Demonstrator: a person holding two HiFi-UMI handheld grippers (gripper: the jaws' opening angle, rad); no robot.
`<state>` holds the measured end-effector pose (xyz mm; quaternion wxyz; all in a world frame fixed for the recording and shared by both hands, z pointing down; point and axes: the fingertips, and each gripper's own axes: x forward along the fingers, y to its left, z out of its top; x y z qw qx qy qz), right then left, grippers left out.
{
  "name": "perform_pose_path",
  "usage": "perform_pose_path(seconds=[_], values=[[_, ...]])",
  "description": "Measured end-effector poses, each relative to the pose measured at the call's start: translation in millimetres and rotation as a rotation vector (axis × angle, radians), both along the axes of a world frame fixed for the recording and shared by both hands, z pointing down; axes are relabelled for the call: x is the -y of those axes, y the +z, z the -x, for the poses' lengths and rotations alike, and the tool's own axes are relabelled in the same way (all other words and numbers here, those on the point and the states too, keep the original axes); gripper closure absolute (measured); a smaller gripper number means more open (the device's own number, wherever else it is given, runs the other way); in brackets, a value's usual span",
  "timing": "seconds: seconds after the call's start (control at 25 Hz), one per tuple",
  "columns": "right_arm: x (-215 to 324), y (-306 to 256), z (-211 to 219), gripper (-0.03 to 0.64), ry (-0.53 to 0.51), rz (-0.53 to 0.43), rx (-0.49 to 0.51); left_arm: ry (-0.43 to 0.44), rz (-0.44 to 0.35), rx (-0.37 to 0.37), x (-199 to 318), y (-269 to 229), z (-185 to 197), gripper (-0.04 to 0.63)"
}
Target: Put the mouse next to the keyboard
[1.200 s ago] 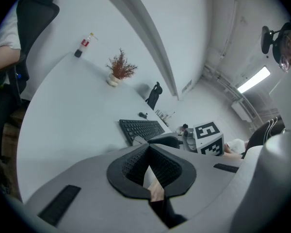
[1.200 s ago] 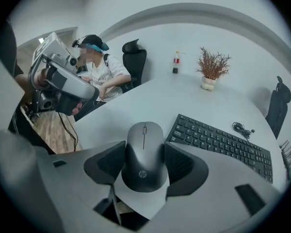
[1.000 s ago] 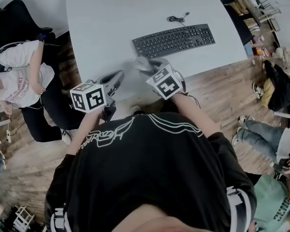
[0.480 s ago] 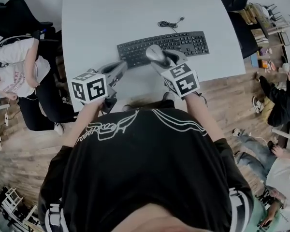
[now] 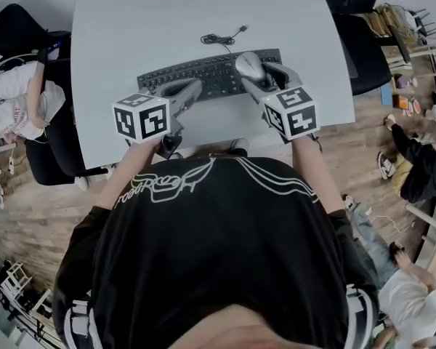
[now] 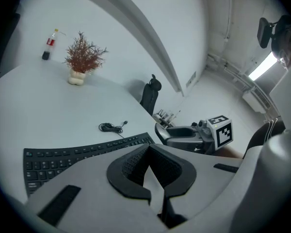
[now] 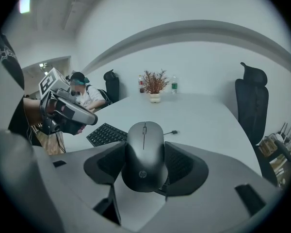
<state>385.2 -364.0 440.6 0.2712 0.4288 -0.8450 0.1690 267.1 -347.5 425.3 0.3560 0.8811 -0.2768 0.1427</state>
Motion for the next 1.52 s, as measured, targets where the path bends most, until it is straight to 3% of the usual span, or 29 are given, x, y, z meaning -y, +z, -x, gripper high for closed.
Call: perform_pose_path(seconds=[0.32, 0.64, 1.0, 1.52], values=[[5.7, 15.2, -102.3, 0.363, 0.076, 0.023, -0.017, 0.039, 0.004, -0.013, 7.5, 7.5, -90.4, 0.589], [5.3, 27.2, -156.8, 0.362, 0.124, 0.037, -0.022, 0.065, 0.018, 0.002, 4.1, 16.0, -137.1, 0.589], [12.8, 54.2, -179.9, 0.362, 0.158, 0.072, -0.03, 0.088, 0.043, 0.026, -0.1, 32.1, -155.7, 0.589], [41.8, 98.5, -186.5, 0.362, 0.205, 0.178, -0.091, 0.077, 0.06, 0.05, 4.8, 42.8, -153.3, 0.589]])
